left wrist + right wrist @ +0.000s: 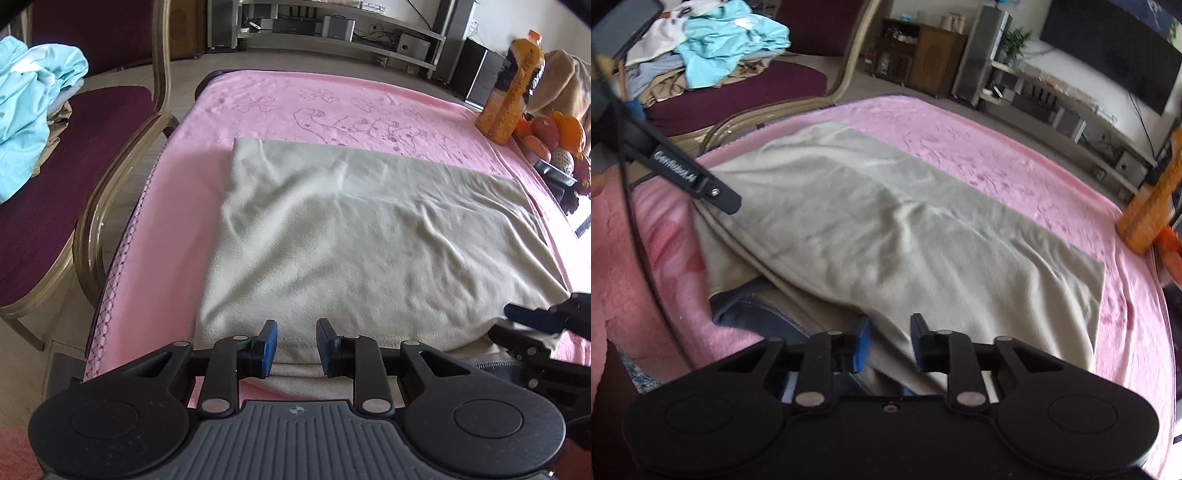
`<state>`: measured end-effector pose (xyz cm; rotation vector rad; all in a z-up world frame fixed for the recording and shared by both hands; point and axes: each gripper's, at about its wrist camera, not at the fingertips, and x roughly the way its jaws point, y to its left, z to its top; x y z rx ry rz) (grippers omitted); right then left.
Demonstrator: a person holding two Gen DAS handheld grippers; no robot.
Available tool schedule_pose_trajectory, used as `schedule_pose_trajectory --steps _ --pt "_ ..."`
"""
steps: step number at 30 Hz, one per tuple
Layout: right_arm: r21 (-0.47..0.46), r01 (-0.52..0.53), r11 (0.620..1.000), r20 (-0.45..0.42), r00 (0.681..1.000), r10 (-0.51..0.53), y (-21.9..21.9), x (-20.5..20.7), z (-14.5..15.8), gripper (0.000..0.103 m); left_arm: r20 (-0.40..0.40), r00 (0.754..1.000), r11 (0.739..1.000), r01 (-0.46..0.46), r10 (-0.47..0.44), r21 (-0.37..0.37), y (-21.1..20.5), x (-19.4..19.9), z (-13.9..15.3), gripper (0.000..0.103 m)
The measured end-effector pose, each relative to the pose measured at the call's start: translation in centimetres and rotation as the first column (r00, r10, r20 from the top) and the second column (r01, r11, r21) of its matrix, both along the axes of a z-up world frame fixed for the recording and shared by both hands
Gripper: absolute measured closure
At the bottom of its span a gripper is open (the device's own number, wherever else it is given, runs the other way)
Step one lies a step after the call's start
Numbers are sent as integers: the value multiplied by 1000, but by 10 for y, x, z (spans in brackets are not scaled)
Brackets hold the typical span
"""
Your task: Fold clothes
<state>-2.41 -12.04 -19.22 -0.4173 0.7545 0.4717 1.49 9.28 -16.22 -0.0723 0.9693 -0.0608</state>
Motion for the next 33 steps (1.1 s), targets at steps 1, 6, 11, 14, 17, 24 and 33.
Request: schedule_pose_trajectory --steps 1,6,11,14,17,24,33 --pt "-7 -14 1000 8 1000 14 2 -1 -1 86 2 1000 1000 -2 2 -1 0 0 0 79" --pt "-35 -68 997 65 995 70 8 -11 0 101 21 1000 1000 -9 10 -12 3 -1 3 79" --pt "-60 -97 993 79 992 101 8 -23 4 101 32 999 1000 -21 21 -11 4 -2 5 79" --pt "-101 -106 989 54 992 112 9 -23 -3 101 32 999 999 -30 30 13 3 -2 4 79" --pt "-50 -88 995 28 996 89 2 -20 1 101 35 997 998 -68 68 9 9 -2 5 79" --pt "67 -39 997 -39 998 42 -14 -14 11 98 26 990 989 -141 142 -39 25 -2 7 74" --pt "261 428 865 -291 890 -352 -98 25 1 90 42 996 995 -76 73 63 5 5 1 86"
